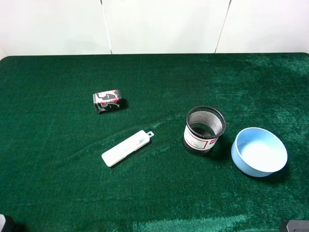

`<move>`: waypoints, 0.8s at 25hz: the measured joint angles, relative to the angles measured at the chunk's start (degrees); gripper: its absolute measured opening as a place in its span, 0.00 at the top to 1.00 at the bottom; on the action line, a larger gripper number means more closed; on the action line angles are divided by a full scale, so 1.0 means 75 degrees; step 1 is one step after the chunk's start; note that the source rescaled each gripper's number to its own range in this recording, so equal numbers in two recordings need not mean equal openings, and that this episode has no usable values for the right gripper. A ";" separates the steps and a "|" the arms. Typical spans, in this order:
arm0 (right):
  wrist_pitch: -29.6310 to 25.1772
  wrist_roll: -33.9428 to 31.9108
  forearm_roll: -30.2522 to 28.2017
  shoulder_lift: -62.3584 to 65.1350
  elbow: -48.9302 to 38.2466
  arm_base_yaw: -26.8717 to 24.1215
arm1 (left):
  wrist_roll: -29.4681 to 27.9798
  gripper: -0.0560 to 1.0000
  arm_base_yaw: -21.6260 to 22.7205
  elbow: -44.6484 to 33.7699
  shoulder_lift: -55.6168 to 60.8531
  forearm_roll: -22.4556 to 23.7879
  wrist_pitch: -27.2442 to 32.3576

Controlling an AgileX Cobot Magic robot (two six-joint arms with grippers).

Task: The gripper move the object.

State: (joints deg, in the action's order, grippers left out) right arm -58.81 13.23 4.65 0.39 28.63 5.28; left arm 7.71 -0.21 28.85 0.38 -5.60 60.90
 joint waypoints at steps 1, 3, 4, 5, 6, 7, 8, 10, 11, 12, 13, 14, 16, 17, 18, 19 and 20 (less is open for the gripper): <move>0.0000 0.0000 0.0000 0.0000 0.0000 0.0000 | 0.0007 0.00 0.0000 0.0000 0.0000 0.0000 0.0000; 0.0000 0.0000 0.0000 0.0000 0.0000 0.0000 | 0.0016 0.00 0.0000 0.0000 0.0000 0.0000 0.0000; 0.0000 0.0000 0.0000 0.0000 0.0000 0.0000 | 0.0016 0.00 0.0000 0.0000 0.0000 0.0000 0.0000; 0.0000 0.0000 0.0000 0.0000 0.0000 0.0000 | 0.0016 0.00 0.0000 0.0000 0.0000 0.0000 0.0000; 0.0000 0.0000 0.0000 0.0000 0.0000 0.0000 | 0.0016 0.00 0.0000 0.0000 0.0000 0.0000 0.0000; 0.0000 0.0000 0.0000 0.0000 0.0000 0.0000 | 0.0018 0.00 0.0000 0.0000 0.0000 0.0000 0.0000; 0.0000 0.0000 0.0000 0.0000 0.0000 0.0000 | 0.0024 0.00 0.0000 0.0000 0.0000 0.0000 0.0000; 0.0000 0.0000 0.0000 0.0000 0.0000 0.0000 | 0.0024 0.00 0.0000 0.0000 0.0000 0.0007 0.0000; 0.0000 0.0000 0.0000 0.0000 0.0000 0.0000 | 0.0024 0.00 0.0000 0.0000 0.0000 0.0007 0.0000; 0.0000 0.0000 0.0000 0.0000 0.0000 0.0000 | 0.0024 0.00 0.0000 0.0000 0.0000 0.0007 0.0000; 0.0000 0.0000 0.0000 0.0000 0.0000 0.0000 | 0.0024 0.00 0.0000 0.0000 0.0000 0.0007 0.0000; 0.0000 0.0000 0.0000 0.0000 0.0000 0.0000 | 0.0024 0.00 0.0000 0.0000 0.0000 0.0007 0.0000; 0.0000 0.0000 0.0000 0.0000 0.0000 0.0000 | 0.0024 0.00 0.0000 0.0000 0.0000 0.0007 0.0000; 0.0000 0.0000 0.0000 0.0000 0.0000 0.0000 | 0.0024 0.00 0.0000 0.0000 0.0000 0.0007 0.0000; 0.0000 0.0000 0.0000 0.0000 0.0000 0.0000 | 0.0024 0.00 0.0000 0.0000 0.0000 0.0007 0.0000; 0.0000 0.0000 0.0000 0.0000 0.0000 0.0000 | 0.0026 0.00 0.0000 0.0000 0.0000 0.0007 0.0000; 0.0000 0.0000 0.0000 0.0000 0.0000 0.0000 | 0.0026 0.00 0.0000 0.0000 0.0000 0.0007 0.0000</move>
State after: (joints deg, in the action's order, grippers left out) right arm -58.81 13.23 4.65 0.39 28.63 5.28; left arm 7.91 -0.21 28.85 0.38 -5.55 60.90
